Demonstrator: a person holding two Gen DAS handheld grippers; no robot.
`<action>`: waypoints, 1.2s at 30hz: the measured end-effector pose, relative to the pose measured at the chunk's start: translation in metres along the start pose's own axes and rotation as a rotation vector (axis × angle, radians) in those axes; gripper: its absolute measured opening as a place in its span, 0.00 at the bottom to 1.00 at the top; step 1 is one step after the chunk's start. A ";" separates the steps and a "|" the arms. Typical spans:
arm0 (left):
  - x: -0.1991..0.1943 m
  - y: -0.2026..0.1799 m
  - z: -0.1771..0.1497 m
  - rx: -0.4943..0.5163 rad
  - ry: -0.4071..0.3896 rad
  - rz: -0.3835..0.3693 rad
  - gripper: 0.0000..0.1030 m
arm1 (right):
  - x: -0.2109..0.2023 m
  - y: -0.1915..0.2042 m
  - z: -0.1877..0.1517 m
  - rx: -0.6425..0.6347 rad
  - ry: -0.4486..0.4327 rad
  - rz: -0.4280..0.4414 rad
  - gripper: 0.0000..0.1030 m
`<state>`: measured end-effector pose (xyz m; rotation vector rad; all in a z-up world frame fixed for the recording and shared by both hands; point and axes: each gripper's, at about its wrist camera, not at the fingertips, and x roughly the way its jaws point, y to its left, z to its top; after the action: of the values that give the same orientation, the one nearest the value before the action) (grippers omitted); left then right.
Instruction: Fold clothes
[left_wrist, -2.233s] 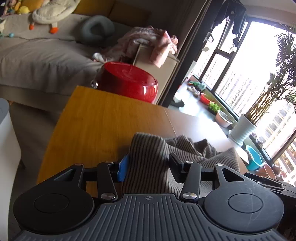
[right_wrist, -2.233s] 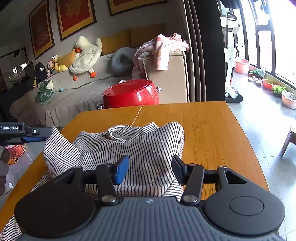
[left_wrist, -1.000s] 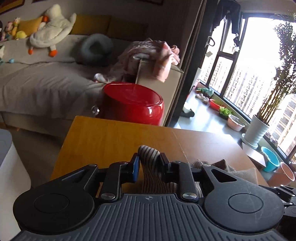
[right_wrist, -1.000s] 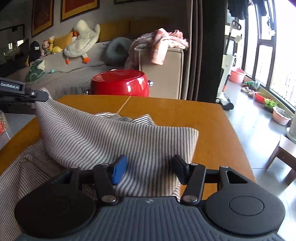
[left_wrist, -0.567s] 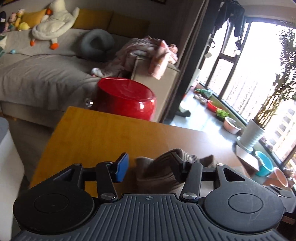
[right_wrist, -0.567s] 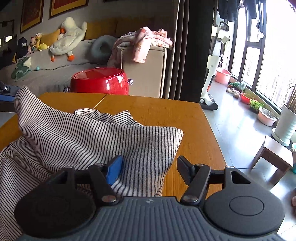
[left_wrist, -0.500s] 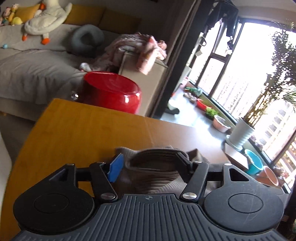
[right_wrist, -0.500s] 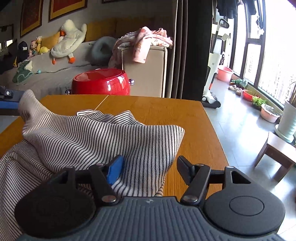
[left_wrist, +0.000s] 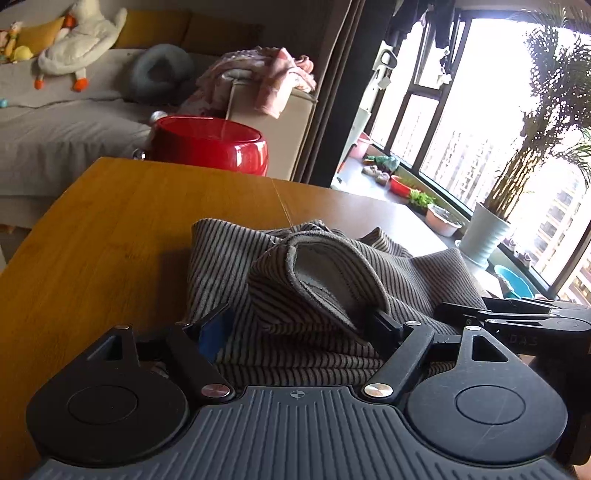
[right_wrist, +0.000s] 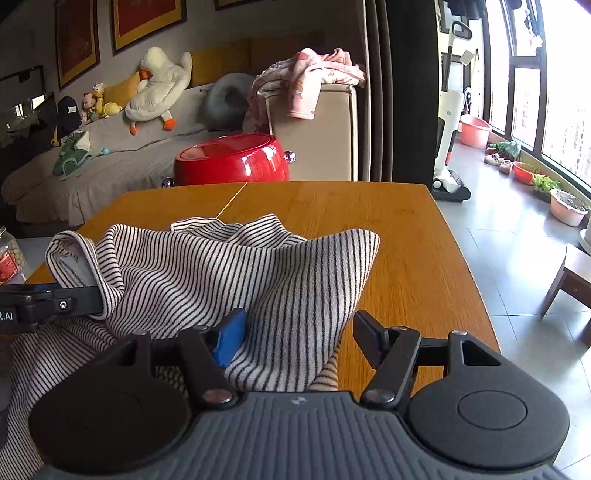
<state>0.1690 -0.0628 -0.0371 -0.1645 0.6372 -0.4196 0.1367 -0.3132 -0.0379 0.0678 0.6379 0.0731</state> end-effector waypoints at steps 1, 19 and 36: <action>-0.002 0.000 -0.001 -0.002 0.001 -0.005 0.82 | -0.003 0.000 -0.002 0.004 0.000 -0.006 0.62; -0.008 0.009 -0.003 -0.058 -0.014 -0.054 0.90 | -0.022 -0.019 -0.010 0.189 -0.069 -0.248 0.62; -0.061 0.060 0.028 -0.266 -0.240 0.290 0.89 | -0.014 0.011 0.013 0.052 -0.052 -0.040 0.46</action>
<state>0.1611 0.0181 0.0016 -0.3652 0.4684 -0.0318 0.1326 -0.3035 -0.0182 0.1068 0.5890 0.0157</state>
